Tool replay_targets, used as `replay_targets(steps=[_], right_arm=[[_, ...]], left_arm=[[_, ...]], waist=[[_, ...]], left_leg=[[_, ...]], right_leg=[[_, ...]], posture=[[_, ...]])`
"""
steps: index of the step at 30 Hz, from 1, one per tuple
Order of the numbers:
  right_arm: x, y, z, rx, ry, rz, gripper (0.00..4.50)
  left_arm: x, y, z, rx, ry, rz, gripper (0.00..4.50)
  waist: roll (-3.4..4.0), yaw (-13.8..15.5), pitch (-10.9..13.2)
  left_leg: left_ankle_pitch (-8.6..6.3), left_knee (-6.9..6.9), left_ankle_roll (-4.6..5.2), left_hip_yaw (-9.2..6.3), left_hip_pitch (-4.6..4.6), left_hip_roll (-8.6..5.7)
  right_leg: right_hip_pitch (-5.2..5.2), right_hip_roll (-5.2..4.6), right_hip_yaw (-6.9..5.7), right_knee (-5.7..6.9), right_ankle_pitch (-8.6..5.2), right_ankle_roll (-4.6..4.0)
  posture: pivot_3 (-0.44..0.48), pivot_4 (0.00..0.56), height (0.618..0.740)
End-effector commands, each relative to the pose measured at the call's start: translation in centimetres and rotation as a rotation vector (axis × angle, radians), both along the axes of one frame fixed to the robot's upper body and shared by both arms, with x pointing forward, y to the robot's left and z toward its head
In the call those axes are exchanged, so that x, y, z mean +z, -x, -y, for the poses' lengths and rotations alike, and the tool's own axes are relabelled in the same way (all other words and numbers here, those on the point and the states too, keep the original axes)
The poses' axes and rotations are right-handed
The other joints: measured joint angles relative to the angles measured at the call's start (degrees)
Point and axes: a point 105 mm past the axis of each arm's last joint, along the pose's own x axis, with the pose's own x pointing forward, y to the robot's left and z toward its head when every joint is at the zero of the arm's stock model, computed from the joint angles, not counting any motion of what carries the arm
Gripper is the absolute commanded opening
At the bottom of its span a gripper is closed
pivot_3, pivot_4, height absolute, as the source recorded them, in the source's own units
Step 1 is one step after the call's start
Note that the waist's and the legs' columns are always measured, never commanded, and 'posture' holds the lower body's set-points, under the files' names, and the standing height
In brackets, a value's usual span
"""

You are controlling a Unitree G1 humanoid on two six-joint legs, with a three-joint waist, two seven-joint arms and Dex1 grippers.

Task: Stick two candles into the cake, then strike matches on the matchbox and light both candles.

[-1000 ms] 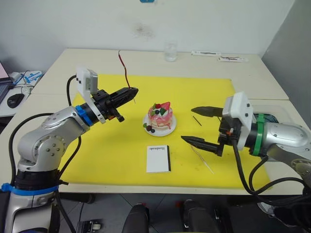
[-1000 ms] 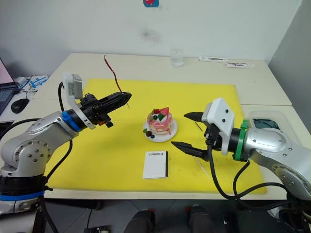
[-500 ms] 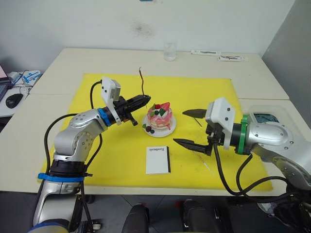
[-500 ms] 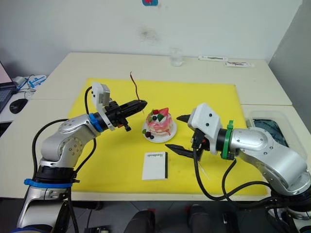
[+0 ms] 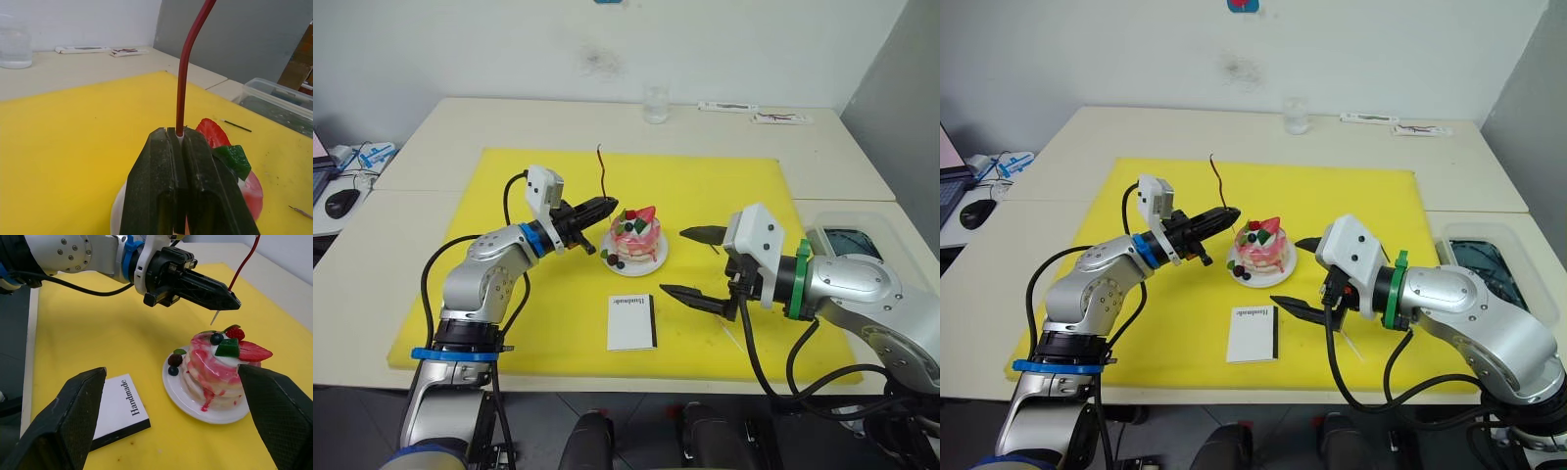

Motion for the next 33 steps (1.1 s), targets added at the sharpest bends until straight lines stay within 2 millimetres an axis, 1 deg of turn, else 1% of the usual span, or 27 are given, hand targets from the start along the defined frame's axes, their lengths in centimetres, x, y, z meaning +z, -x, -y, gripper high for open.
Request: replay_targets(steps=[1, 7, 14, 23, 33], right_arm=[[1.1, 0.3, 0.0, 0.003, -0.01, 0.056, 4.47], [1.1, 0.4, 0.0, 0.001, -0.006, 0.051, 4.47], [1.0, 0.5, 0.1, 0.003, 0.0, 0.045, 4.47], [1.1, 0.6, 0.0, 0.006, -0.002, 0.044, 4.47], [0.8, 0.8, -0.2, 0.014, -0.011, 0.036, 4.47]], left_arm=[[1.5, 0.0, 0.3, -0.013, 0.02, 0.058, 0.0], [1.3, 0.1, 0.6, -0.022, 0.019, 0.052, 0.0], [0.4, 0.3, 0.8, -0.024, 0.008, 0.039, 0.0], [-1.3, 0.2, 0.5, -0.003, -0.012, 0.016, 0.0], [-3.7, 0.2, 1.1, 0.019, -0.031, -0.001, 0.0]], waist=[[0.0, 0.0, 0.0], [0.0, 0.0, 0.0], [0.0, -0.01, 0.0], [0.0, 0.0, 0.0], [0.0, 0.01, -0.01]], left_leg=[[0.0, 0.0, 0.0, 0.0, 0.0, 0.0], [0.0, 0.0, 0.0, -0.01, 0.0, 0.0], [0.0, 0.01, 0.0, -0.02, 0.01, 0.0], [0.0, 0.02, 0.0, -0.02, 0.02, 0.0], [0.0, 0.04, 0.0, -0.02, 0.04, 0.0]], right_leg=[[0.0, 0.0, 0.0, 0.0, 0.0, 0.0], [0.0, 0.0, 0.0, 0.01, 0.0, 0.0], [0.01, 0.01, -0.01, 0.02, 0.01, 0.01], [0.03, 0.01, -0.01, 0.03, 0.01, 0.01], [0.06, 0.01, 0.0, 0.04, 0.02, 0.02]], posture=[[0.0, 0.15, 0.74], [0.0, 0.15, 0.74], [0.0, 0.15, 0.74], [0.0, 0.15, 0.74], [0.0, 0.15, 0.74]])
